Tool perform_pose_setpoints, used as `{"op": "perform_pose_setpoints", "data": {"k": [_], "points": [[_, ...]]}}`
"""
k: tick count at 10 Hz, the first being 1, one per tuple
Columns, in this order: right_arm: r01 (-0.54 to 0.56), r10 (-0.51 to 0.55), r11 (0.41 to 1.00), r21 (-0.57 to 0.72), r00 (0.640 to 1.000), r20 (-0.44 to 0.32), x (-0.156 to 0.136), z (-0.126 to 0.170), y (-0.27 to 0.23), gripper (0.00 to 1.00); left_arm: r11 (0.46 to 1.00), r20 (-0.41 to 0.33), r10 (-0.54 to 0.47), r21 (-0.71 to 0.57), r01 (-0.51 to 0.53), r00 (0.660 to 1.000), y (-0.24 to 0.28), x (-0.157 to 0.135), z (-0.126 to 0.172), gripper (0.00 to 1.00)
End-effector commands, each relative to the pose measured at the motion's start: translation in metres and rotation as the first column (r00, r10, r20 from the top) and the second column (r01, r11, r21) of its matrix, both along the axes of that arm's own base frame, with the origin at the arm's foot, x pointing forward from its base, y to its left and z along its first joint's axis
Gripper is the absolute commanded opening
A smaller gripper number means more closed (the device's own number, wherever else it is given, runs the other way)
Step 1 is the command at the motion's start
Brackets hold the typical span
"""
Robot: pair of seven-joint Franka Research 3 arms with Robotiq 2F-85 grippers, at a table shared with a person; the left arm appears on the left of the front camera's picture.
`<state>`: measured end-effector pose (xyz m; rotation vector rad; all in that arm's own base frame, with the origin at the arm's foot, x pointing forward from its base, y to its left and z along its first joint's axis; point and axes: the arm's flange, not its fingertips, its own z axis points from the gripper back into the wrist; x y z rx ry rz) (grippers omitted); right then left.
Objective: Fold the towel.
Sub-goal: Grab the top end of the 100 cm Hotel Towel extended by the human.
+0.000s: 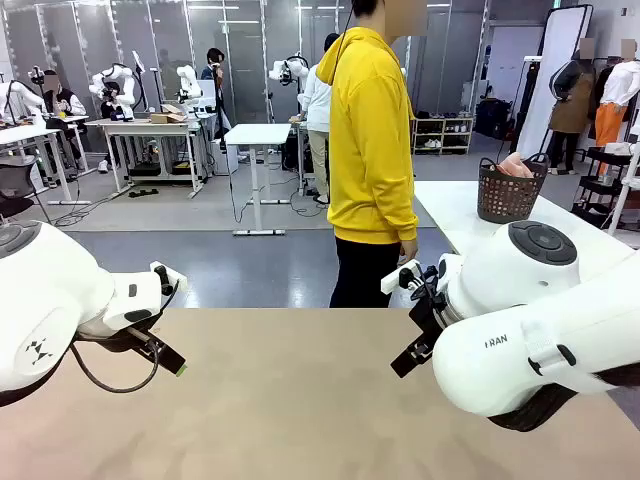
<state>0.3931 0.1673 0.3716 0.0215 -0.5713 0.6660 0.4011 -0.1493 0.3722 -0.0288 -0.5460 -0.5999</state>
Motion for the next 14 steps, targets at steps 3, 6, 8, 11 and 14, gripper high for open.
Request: {"op": "perform_pose_setpoints", "data": {"k": [3,6,8,11,14], "points": [[0.0,0.0,1.0,0.0,1.0,0.0,0.0,0.0,0.0,1.0,1.0,0.0,0.0,0.0,0.0,1.0,0.0,0.0,0.0,1.0],[0.0,0.0,1.0,0.0,1.0,0.0,0.0,0.0,0.0,1.0,1.0,0.0,0.0,0.0,0.0,1.0,0.0,0.0,0.0,1.0],[0.0,0.0,1.0,0.0,1.0,0.0,0.0,0.0,0.0,1.0,1.0,0.0,0.0,0.0,0.0,1.0,0.0,0.0,0.0,1.0],[0.0,0.0,1.0,0.0,1.0,0.0,0.0,0.0,0.0,1.0,1.0,0.0,0.0,0.0,0.0,1.0,0.0,0.0,0.0,1.0],[-0.028,0.028,1.0,0.013,1.0,0.007,0.008,0.031,-0.006,1.0,0.999,-0.012,-0.037,-0.002,0.037,0.999,-0.005,0.007,0.027,1.0]]}}
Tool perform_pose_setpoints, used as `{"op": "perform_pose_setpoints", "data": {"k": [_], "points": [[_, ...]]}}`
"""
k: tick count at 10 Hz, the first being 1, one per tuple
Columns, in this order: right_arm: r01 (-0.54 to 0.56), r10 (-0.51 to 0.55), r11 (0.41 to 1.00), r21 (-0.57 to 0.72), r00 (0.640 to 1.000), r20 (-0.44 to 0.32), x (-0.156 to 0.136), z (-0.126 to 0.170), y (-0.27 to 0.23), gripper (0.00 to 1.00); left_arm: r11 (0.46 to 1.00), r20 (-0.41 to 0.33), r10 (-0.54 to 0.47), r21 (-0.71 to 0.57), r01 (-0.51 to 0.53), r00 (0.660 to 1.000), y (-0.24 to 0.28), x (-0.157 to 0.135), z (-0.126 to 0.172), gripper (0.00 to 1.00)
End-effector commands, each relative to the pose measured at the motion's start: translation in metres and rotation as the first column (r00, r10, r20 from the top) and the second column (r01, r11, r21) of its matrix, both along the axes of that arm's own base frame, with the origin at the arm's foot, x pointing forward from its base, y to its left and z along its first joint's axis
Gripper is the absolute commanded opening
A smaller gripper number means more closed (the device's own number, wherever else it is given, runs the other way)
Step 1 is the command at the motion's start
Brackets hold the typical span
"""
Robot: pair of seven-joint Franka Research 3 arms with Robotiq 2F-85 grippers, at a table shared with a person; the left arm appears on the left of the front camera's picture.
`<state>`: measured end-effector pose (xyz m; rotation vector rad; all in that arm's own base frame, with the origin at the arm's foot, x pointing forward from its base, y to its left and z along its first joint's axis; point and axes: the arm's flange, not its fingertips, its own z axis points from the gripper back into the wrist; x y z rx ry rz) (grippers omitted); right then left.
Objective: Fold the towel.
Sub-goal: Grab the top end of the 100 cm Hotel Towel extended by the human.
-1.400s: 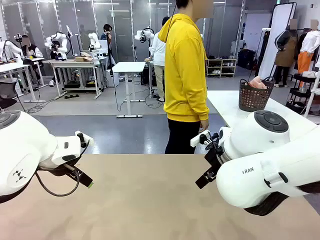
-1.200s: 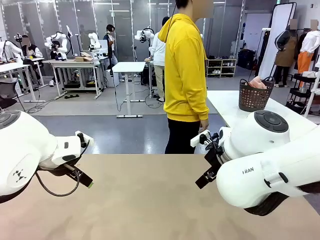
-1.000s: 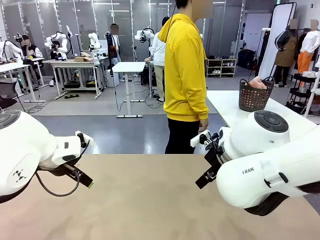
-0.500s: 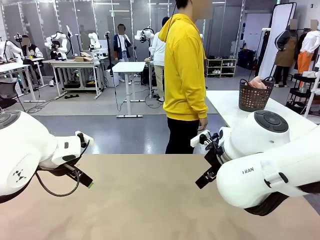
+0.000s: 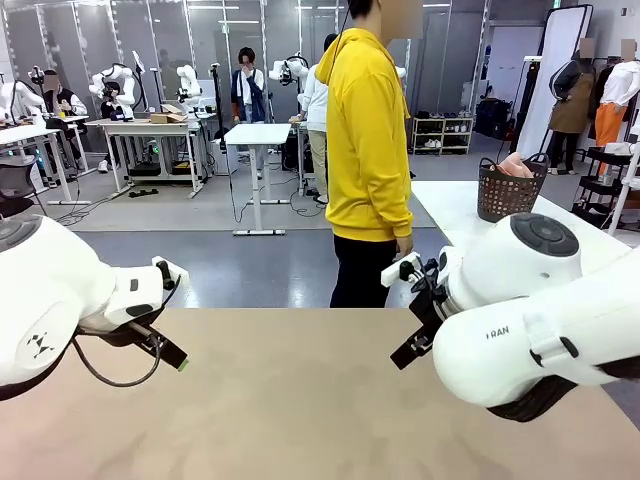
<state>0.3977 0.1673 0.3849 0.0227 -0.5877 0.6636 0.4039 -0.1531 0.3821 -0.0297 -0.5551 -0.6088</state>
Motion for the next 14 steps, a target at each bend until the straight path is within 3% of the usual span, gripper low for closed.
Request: {"op": "perform_pose_setpoints", "data": {"k": [1,3,5,7,8,10,11,13,14], "points": [[-0.036,0.037,0.999,0.036,0.998,-0.041,0.008,0.034,-0.013,1.0,0.999,-0.074,-0.038,-0.028,0.036,0.997,-0.001,0.007,0.029,1.0],[-0.062,0.081,0.987,0.145,0.989,-0.126,0.018,0.069,-0.031,1.0,0.977,-0.2,-0.081,-0.208,0.039,0.976,0.003,0.013,0.068,1.0],[-0.093,0.156,0.949,0.302,0.969,-0.191,0.016,0.1,-0.056,1.0,0.939,-0.248,-0.132,-0.341,0.041,0.96,0.029,0.012,0.111,1.0],[-0.037,0.192,0.861,0.507,0.947,-0.257,0.008,0.124,-0.095,1.0,0.88,-0.313,-0.155,-0.474,-0.013,0.937,0.073,0.007,0.14,1.0],[0.017,0.186,0.798,0.603,0.944,-0.272,-0.002,0.132,-0.119,1.0,0.821,-0.339,-0.171,-0.568,-0.056,0.925,0.102,-0.001,0.15,1.0],[0.102,0.191,0.66,0.744,0.936,-0.297,-0.031,0.135,-0.164,1.0,0.712,-0.368,-0.212,-0.693,-0.115,0.905,0.161,-0.024,0.149,1.0],[0.173,0.163,0.583,0.794,0.932,-0.324,-0.046,0.129,-0.193,1.0,0.625,-0.351,-0.215,-0.766,-0.148,0.911,0.198,-0.04,0.143,1.0],[0.244,0.144,0.503,0.829,0.922,-0.359,-0.073,0.118,-0.239,1.0,0.536,-0.319,-0.207,-0.828,-0.165,0.925,0.253,-0.072,0.135,1.0],[0.305,0.091,0.464,0.832,0.917,-0.387,-0.084,0.111,-0.264,1.0,0.492,-0.33,-0.133,-0.841,-0.227,0.935,0.28,-0.085,0.133,1.0]]}}
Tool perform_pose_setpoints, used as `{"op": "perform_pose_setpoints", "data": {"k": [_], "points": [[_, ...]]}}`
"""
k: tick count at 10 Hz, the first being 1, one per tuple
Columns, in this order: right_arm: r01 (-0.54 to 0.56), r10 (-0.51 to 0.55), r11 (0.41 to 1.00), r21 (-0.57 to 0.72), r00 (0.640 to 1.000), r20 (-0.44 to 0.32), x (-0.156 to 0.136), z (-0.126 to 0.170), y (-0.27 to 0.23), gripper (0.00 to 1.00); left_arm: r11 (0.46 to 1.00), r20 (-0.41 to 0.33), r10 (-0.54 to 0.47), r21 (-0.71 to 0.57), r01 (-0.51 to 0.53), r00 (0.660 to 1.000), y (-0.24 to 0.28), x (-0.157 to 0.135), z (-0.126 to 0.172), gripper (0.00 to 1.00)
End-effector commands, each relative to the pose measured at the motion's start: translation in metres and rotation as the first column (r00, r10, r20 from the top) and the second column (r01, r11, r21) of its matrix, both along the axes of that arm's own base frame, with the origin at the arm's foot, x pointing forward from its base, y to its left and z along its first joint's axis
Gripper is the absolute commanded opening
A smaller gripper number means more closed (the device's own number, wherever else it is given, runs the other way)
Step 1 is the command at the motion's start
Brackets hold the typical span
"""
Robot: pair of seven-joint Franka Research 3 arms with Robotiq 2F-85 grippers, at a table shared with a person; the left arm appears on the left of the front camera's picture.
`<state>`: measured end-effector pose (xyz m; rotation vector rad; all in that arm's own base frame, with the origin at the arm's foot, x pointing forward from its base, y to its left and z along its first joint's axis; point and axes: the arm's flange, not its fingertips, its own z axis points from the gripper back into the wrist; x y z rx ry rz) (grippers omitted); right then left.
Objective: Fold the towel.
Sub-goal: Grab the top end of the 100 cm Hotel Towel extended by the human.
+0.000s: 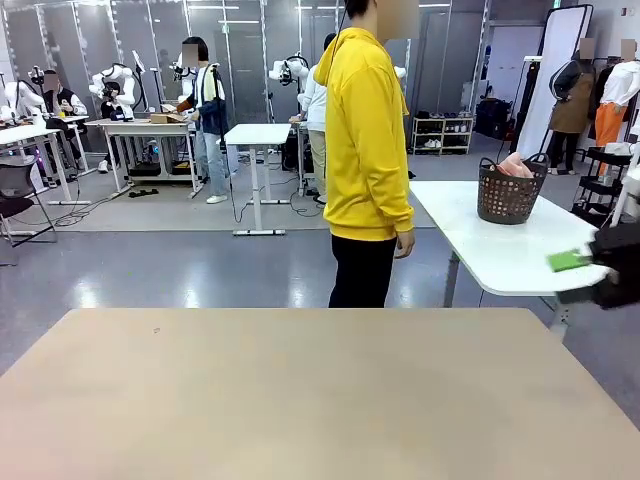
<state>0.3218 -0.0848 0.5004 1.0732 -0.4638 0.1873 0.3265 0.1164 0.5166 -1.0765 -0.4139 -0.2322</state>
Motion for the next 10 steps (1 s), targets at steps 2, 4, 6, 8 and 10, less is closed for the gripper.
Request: {"op": "perform_pose_setpoints", "data": {"k": [2,4,6,8,10], "points": [[0.127,-0.127,0.986,0.104,0.992,-0.004,-0.032,-0.018,-0.055,1.0,0.987,-0.026,0.13,-0.095,-0.132,0.991,0.056,-0.036,-0.01,1.0],[0.204,-0.205,0.973,0.105,0.979,-0.001,-0.048,-0.021,-0.081,1.0,0.968,-0.037,0.208,-0.137,-0.211,0.977,0.083,-0.05,-0.015,1.0],[0.261,-0.262,0.958,0.115,0.965,-0.005,-0.06,-0.024,-0.094,1.0,0.956,-0.034,0.254,-0.139,-0.257,0.967,0.092,-0.059,-0.012,1.0],[0.257,-0.254,0.962,0.097,0.966,-0.035,-0.059,-0.02,-0.099,1.0,0.958,-0.058,0.254,-0.121,-0.26,0.965,0.097,-0.061,-0.016,1.0],[0.257,-0.254,0.962,0.097,0.966,-0.035,-0.059,-0.02,-0.099,1.0,0.958,-0.058,0.254,-0.121,-0.26,0.965,0.097,-0.061,-0.016,1.0]]}}
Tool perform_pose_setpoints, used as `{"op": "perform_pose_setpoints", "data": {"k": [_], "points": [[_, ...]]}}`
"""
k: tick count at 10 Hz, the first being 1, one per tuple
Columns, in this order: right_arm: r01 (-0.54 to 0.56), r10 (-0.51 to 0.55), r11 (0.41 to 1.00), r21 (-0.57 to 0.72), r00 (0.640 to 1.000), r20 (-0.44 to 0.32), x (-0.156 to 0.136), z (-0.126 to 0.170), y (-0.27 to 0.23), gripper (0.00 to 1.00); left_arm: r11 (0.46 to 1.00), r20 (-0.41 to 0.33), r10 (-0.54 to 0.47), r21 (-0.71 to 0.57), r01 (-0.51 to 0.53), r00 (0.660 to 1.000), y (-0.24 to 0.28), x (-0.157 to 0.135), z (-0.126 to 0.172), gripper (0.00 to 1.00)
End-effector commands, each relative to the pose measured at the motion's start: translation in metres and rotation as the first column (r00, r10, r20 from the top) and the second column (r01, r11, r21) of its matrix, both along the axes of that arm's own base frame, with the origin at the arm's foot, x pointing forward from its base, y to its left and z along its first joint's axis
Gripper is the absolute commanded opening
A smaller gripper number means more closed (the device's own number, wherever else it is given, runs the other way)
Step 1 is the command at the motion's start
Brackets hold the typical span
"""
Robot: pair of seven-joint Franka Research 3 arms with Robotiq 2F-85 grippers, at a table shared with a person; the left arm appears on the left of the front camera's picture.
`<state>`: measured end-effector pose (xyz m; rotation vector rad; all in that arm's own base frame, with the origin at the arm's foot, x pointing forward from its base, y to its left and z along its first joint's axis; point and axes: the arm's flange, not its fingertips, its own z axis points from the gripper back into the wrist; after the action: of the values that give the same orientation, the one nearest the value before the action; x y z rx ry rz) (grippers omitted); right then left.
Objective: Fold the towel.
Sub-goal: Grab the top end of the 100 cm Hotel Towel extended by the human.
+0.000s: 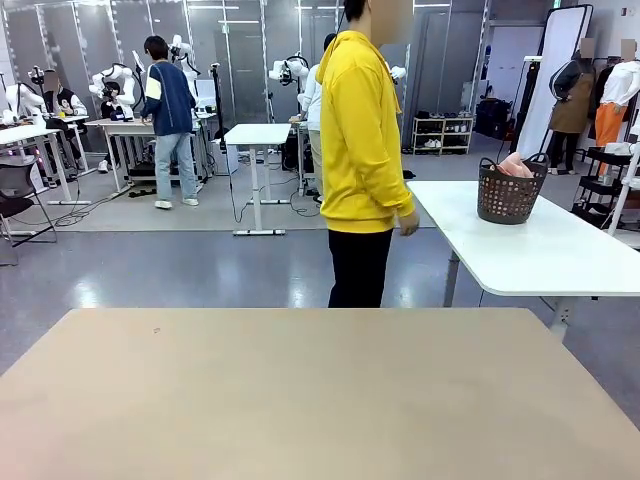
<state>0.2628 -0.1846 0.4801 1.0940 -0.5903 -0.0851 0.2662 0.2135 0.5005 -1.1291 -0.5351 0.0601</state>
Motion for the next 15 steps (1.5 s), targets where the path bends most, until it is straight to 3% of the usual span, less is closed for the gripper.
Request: {"op": "perform_pose_setpoints", "data": {"k": [1,15], "points": [[-0.007,0.007,1.0,0.006,1.0,0.006,0.0005,0.0006,0.0007,1.0,1.0,0.004,-0.012,-0.006,0.012,1.0,-0.0003,-0.0008,-0.0001,1.0],[-0.007,0.007,1.0,0.006,1.0,0.006,0.0005,0.0006,0.0007,1.0,1.0,0.004,-0.012,-0.006,0.012,1.0,-0.0003,-0.0008,-0.0001,1.0]]}}
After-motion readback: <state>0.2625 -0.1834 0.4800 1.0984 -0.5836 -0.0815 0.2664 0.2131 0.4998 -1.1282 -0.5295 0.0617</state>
